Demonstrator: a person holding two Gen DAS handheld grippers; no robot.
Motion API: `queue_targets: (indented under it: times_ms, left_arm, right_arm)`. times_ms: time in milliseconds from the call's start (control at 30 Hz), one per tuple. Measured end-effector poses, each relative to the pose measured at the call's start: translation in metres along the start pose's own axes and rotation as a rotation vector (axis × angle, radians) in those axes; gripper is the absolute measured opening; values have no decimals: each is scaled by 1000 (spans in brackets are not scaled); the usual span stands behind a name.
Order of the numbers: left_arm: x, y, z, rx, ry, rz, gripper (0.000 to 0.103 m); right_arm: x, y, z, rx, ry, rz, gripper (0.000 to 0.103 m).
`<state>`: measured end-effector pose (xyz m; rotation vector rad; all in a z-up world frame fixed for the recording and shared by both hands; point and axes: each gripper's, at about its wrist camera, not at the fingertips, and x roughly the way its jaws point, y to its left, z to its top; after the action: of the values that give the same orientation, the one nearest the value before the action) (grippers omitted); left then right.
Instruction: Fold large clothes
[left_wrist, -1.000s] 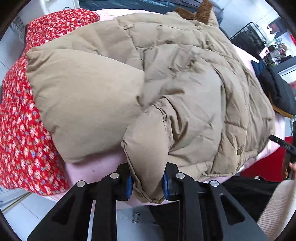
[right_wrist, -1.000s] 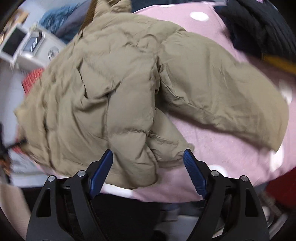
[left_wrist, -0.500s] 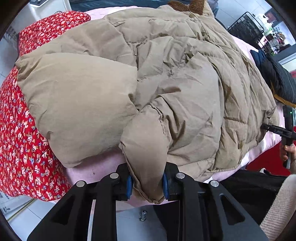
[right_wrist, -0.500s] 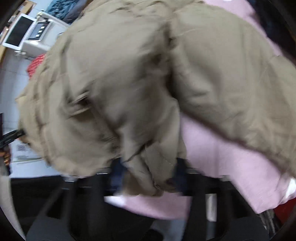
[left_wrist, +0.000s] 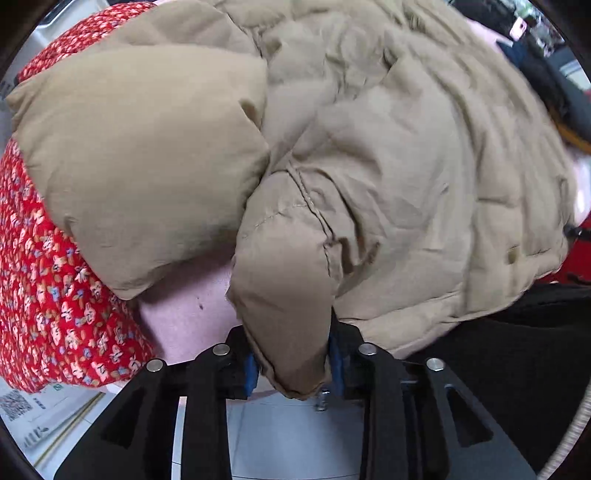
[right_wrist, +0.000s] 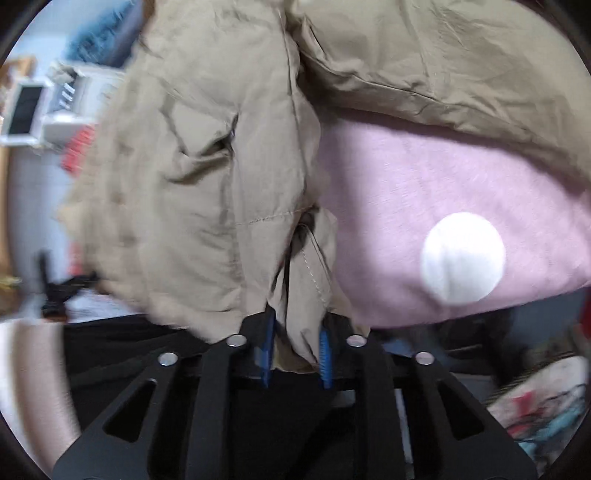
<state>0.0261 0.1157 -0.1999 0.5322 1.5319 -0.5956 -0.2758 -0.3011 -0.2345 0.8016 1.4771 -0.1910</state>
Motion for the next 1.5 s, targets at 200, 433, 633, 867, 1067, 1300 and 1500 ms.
queue_targets:
  times_ms: [200, 433, 633, 867, 1067, 1300, 1500]
  left_arm:
    - [-44, -6, 1, 49, -53, 45, 62]
    - [-125, -38, 40, 154, -375, 5, 96]
    - [-49, -96, 90, 188, -299, 120, 94]
    - [44, -120, 107, 220, -117, 215, 98]
    - [70, -109, 121, 178, -59, 180, 99]
    - [72, -116, 126, 162, -77, 220, 99]
    - [56, -137, 112, 125, -136, 241, 97]
  right_arm:
    - [-20, 46, 14, -80, -64, -453, 66]
    - [-62, 139, 47, -275, -225, -449, 85]
    - [8, 193, 62, -445, -128, -457, 85]
    - [67, 184, 82, -395, -35, -480, 93]
    - [85, 167, 103, -347, -28, -445, 97]
    - [90, 153, 115, -292, -82, -428, 99]
    - [85, 148, 102, -293, -123, -432, 99]
